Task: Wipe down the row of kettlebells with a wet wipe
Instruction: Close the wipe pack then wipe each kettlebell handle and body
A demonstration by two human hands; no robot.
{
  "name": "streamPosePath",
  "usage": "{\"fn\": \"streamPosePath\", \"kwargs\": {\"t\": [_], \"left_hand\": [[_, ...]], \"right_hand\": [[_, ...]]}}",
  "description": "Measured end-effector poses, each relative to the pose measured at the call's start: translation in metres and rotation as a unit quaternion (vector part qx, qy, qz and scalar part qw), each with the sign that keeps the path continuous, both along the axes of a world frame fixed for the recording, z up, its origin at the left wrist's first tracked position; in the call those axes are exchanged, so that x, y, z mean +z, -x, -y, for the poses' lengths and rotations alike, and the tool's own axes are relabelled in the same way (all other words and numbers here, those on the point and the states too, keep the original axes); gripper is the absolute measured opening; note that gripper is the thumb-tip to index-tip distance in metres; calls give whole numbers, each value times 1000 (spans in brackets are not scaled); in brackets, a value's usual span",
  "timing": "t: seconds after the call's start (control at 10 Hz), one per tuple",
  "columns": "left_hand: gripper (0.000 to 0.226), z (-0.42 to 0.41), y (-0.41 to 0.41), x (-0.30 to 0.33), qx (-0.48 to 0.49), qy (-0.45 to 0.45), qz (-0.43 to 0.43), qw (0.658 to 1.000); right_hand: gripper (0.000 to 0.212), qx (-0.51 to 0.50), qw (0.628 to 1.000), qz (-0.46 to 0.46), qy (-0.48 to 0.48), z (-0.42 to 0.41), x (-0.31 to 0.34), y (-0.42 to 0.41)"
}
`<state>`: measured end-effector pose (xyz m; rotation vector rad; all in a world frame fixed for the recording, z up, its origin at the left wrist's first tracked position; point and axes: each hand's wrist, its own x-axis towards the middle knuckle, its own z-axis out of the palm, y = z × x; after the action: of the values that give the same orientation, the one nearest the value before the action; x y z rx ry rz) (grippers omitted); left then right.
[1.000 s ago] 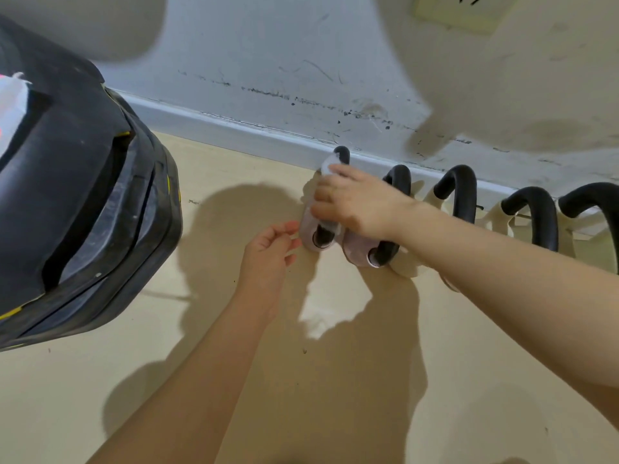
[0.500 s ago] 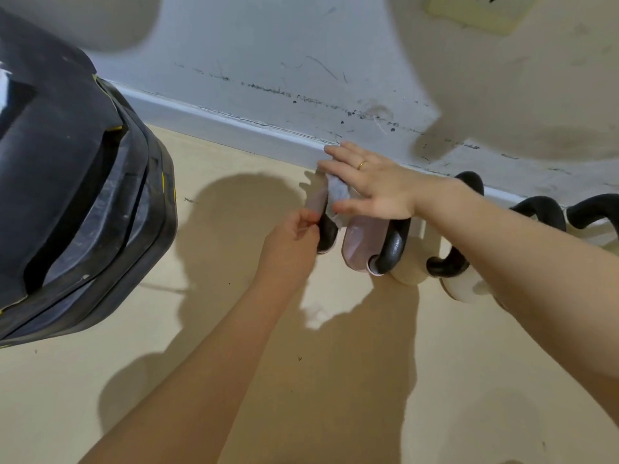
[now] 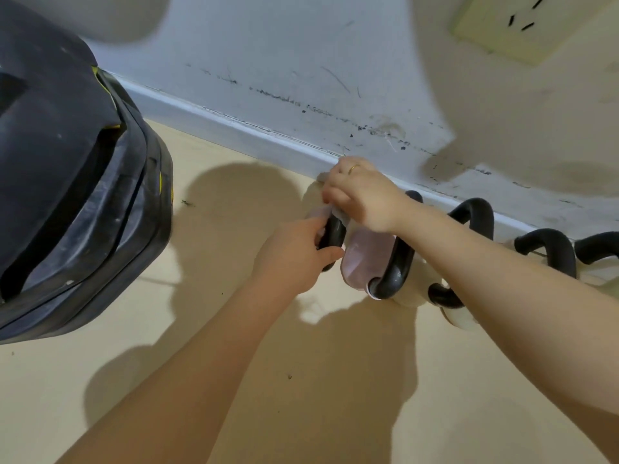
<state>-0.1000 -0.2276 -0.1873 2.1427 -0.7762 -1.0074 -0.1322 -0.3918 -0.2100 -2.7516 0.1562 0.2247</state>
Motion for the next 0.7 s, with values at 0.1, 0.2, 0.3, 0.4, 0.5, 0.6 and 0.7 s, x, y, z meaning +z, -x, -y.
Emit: {"fn": "streamPosePath", "kwargs": {"t": [0.1,0.2,0.3,0.4,0.5,0.6,0.7], "left_hand": [[29,-2,-2,-1,17,4,-22,1000],[28,-2,-1,-3,23,15,-36,999],[33,-4,1,-7,32,22,-32,999],[35,-4,1,-8,39,28,-36,998],[34,-3,0,-8,40,33,-52,997],[30,-2,3,-7,34,26,-46,998],[24,-3,4,-8,42,33,-38,998]], "right_hand": [[36,41,999,-15,-9,5,8,-14],[41,-159,972,-54,-162,9,7,-30],[39,-382,849,58,-359,-3,2,-28],[29,-483,689,89,-533,-15,4,-24],[31,-557,615,66,-554,-16,9,-31],[32,-566,690,43,-449,-21,5,-33],[16,-560,702,45,-437,-55,23,-22]]}}
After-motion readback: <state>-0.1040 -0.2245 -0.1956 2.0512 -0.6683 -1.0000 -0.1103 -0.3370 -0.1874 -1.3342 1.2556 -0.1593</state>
